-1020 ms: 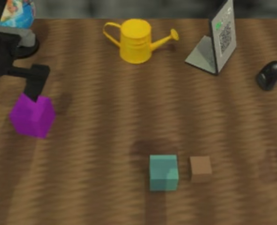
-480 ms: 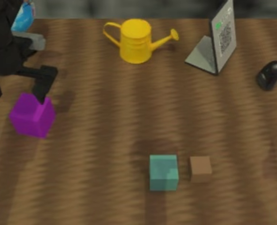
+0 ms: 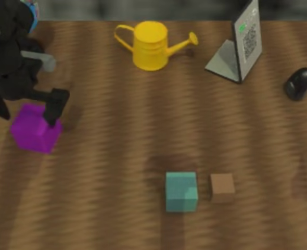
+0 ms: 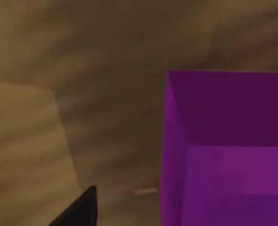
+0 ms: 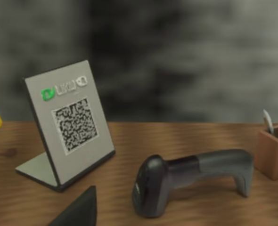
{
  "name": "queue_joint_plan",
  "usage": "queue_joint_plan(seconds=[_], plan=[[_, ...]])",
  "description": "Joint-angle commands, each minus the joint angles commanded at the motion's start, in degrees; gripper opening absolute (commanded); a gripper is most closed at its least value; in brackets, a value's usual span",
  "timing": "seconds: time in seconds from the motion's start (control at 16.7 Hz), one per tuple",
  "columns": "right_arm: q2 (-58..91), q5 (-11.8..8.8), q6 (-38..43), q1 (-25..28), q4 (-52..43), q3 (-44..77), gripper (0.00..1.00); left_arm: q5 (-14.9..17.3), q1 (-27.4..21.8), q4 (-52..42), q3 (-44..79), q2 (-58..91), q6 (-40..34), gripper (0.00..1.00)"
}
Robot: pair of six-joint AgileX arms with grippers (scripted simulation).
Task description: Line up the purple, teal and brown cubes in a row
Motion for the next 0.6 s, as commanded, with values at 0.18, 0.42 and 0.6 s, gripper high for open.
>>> queue_joint_plan(seconds=[0.18, 0.42, 0.6], plan=[[0.0, 0.0, 0.0, 0.0, 0.0, 0.0, 1.00, 0.0, 0.0, 6.9, -4.4, 2.3, 0.0, 1.00], [0.0, 0.0, 0.0, 0.0, 0.0, 0.0, 1.00, 0.0, 0.0, 8.8, -5.8, 3.2, 0.0, 1.00], [0.0, 0.0, 0.0, 0.0, 0.0, 0.0, 1.00, 0.0, 0.0, 8.8, -5.8, 3.2, 0.0, 0.92]])
